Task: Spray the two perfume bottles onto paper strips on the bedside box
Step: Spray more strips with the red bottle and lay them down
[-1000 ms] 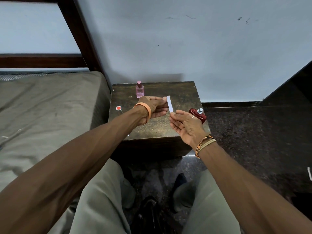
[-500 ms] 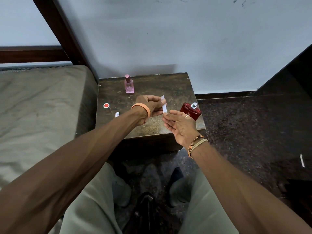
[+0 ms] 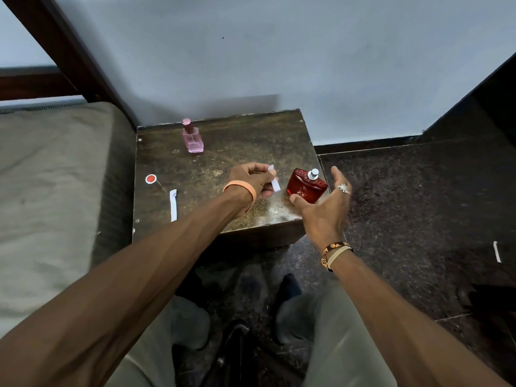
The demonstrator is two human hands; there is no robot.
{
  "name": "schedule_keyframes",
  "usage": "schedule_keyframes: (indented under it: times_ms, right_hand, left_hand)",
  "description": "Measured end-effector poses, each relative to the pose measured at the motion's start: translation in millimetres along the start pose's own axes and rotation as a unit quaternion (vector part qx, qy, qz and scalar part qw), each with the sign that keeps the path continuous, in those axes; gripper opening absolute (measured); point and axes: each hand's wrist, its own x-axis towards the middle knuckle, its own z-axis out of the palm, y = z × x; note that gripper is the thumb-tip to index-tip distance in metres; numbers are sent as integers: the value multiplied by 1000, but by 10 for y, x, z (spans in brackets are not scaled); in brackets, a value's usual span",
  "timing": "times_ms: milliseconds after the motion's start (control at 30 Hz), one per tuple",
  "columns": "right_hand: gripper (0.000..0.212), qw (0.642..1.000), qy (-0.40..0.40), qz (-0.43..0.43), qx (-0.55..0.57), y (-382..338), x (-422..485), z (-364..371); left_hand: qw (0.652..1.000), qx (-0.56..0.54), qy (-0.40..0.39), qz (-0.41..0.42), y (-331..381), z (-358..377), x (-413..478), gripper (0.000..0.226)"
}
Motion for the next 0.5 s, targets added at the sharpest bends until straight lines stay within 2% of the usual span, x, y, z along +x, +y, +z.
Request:
schedule_keyframes:
  times_ms: [67,133,200,367,500]
  right_hand:
    - [85,999,-32,26,16,44,93,42]
    - [58,999,-27,30,18,62,136,76]
    - [45,998,-25,35,43,76,158,95]
    - [41,982,-53,57,172,-19,69,73]
    - [39,973,-62,19,223,-306,-75,7]
  left_hand:
    - [1000,10,-3,-3,-8,58,20,6]
    - [1000,11,1,-7,-15,80,33,6]
    - [1000,17,4,-11,-22,71,50,7]
    - [999,29,-16,-22,4,-22,-19,15]
    - [996,-27,-35,-75,167,-63,-231,13]
